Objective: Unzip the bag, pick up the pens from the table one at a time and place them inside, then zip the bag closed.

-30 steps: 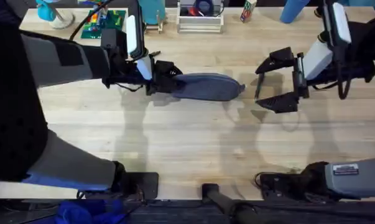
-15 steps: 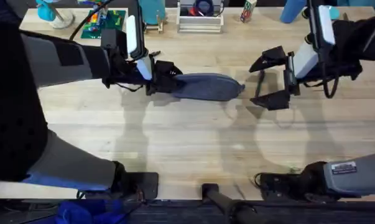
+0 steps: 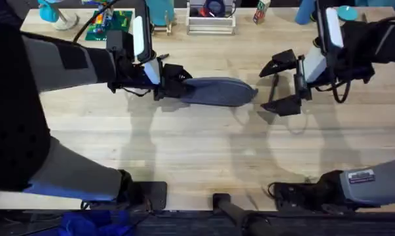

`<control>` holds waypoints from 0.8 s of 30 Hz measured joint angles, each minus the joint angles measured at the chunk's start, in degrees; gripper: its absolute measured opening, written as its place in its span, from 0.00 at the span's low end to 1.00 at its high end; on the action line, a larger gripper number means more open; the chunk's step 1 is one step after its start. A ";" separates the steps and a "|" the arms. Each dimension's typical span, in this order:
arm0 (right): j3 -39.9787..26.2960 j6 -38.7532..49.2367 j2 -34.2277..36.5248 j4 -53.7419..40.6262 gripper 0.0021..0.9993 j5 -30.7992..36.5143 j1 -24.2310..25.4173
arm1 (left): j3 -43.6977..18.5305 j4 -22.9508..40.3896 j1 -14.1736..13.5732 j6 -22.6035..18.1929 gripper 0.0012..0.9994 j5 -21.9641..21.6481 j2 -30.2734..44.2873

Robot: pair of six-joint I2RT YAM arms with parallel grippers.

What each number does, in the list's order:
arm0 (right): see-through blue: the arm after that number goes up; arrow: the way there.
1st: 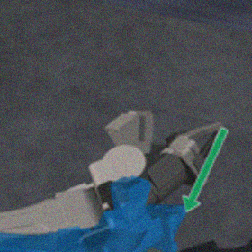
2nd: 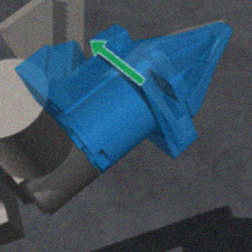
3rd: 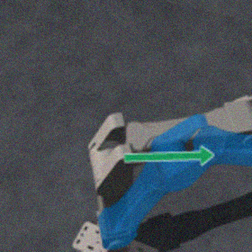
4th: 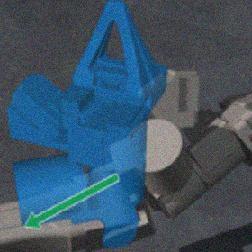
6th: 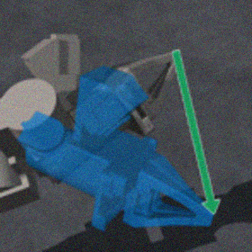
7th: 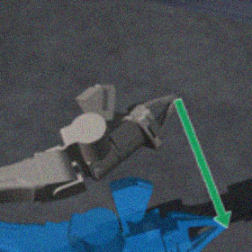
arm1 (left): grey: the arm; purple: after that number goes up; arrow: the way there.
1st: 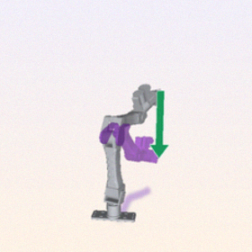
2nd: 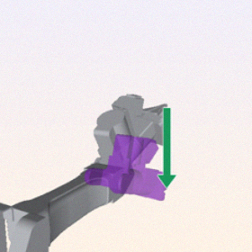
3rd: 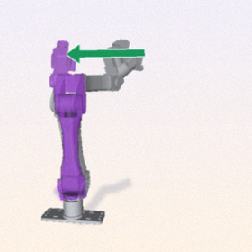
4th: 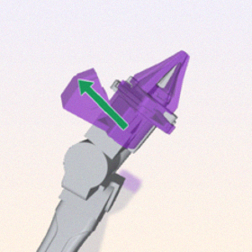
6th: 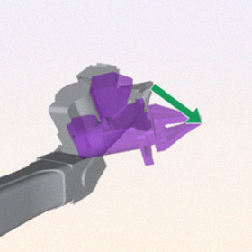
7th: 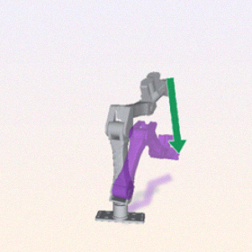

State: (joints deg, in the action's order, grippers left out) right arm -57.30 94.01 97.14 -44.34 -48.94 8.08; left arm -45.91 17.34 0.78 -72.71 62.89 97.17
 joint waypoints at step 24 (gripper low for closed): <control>0.00 -1.02 -0.01 0.14 1.00 6.16 -4.09 | 0.00 0.03 0.00 0.00 0.04 0.00 0.01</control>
State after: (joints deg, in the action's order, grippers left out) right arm -57.30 92.99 97.13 -44.20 -42.78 3.98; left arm -45.91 17.37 0.78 -72.71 62.89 97.17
